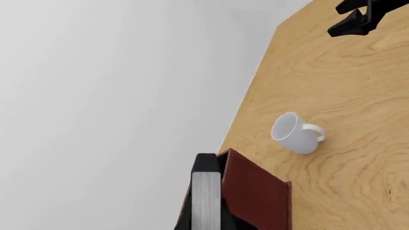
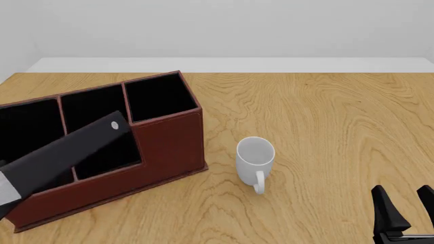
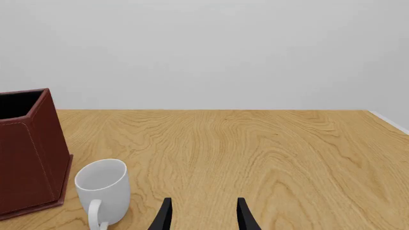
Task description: Pick up the book and place it in the front compartment of the caddy.
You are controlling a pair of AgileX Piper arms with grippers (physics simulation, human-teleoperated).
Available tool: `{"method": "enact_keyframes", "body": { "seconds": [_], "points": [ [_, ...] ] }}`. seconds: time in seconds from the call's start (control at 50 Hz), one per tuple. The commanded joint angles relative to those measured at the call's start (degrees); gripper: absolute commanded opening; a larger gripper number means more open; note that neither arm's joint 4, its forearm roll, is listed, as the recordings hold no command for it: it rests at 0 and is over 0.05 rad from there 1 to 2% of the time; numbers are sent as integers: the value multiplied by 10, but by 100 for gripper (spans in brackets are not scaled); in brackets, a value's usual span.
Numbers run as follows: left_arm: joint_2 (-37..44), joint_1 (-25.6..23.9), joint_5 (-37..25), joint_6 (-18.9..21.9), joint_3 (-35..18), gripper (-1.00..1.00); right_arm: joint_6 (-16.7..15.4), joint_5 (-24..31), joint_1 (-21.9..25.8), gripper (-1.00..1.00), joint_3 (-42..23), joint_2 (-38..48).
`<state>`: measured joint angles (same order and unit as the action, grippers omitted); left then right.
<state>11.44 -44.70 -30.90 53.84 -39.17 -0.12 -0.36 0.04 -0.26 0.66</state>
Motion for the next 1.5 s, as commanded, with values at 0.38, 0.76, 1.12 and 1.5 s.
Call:
{"method": "enact_keyframes", "body": {
  "seconds": [0.38, 0.76, 1.12, 1.5],
  "points": [
    [135, 157, 38, 140, -89, -100, 0, 0, 0, 100, 0, 0],
    [124, 116, 52, 204, -55, -100, 0, 0, 0, 100, 0, 0],
    [220, 189, -19, 197, -150, -100, 0, 0, 0, 100, 0, 0],
    [326, 270, -30, 182, -197, -100, 0, 0, 0, 100, 0, 0]
  ]
}}
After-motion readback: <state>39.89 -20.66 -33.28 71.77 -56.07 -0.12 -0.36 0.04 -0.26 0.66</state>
